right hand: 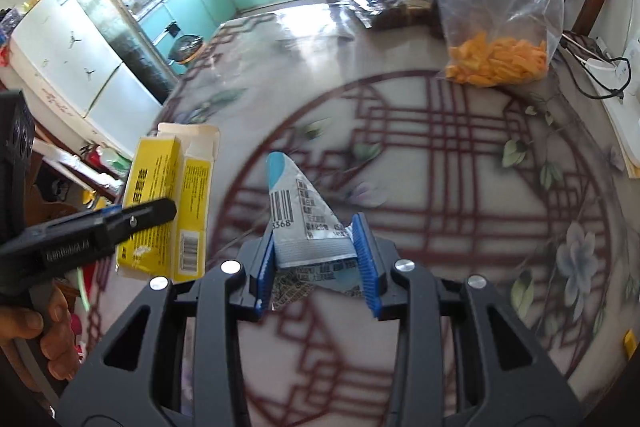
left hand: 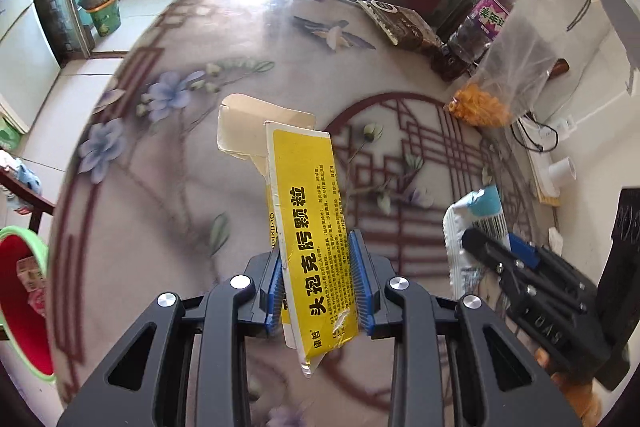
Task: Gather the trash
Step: 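Carry the yellow box and blue-and-white packet over the red bucket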
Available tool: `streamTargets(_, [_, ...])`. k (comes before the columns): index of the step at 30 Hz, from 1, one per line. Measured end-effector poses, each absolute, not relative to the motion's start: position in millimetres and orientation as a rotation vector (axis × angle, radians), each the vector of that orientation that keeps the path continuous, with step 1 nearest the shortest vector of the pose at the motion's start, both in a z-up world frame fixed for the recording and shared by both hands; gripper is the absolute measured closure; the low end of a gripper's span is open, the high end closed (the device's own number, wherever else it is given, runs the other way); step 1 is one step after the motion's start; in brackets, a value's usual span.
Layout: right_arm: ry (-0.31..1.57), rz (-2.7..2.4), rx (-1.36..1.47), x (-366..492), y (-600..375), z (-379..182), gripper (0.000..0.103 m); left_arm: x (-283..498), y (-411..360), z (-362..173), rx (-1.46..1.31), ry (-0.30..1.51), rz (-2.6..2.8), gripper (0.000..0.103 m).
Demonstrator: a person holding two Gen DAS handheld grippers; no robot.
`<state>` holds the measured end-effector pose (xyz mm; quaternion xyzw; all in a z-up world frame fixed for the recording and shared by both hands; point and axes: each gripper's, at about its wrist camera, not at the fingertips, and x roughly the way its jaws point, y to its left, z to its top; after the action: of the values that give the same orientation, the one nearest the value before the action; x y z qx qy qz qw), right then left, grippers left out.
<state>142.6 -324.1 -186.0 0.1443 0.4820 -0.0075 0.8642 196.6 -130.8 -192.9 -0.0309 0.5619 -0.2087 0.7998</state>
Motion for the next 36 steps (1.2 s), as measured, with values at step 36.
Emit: streamTargets(36, [0.977,0.212,0.052,84,-109,-121,0.068,91,100,-161,-0.161,1.051,-0.231,0.076])
